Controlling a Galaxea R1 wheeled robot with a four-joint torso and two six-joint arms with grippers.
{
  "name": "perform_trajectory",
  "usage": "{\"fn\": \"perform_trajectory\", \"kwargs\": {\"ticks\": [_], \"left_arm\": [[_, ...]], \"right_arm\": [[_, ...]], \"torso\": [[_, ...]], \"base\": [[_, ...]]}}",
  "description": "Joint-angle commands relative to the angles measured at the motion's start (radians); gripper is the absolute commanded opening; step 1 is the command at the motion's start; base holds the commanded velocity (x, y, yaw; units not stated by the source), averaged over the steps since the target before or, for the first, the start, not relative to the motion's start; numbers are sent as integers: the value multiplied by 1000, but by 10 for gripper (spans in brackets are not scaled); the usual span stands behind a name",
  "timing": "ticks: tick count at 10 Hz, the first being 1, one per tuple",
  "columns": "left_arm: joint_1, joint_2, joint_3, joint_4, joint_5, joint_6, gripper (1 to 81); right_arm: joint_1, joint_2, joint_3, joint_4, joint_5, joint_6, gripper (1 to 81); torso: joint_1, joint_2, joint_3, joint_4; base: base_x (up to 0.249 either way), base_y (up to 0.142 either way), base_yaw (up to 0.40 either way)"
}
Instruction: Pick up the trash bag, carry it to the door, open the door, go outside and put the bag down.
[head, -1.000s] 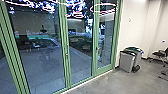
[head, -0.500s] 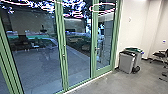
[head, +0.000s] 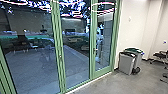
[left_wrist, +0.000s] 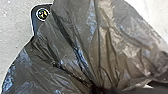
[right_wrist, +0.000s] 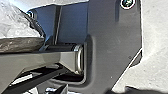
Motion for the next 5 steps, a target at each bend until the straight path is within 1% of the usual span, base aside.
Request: {"fn": "perform_trajectory", "kwargs": {"ticks": [1,5], "left_arm": [[-63,2,-3,-5,82,11,10],[-62,0,-4,-5,82,11,10]], "right_arm": [[55,1,1,-6,-59,-1,811],[60,1,1,-9,-59,-1,811]], "torso": [[0,0,0,0],[0,0,0,0]], "base": [[145,-113,0],[145,-113,0]]}}
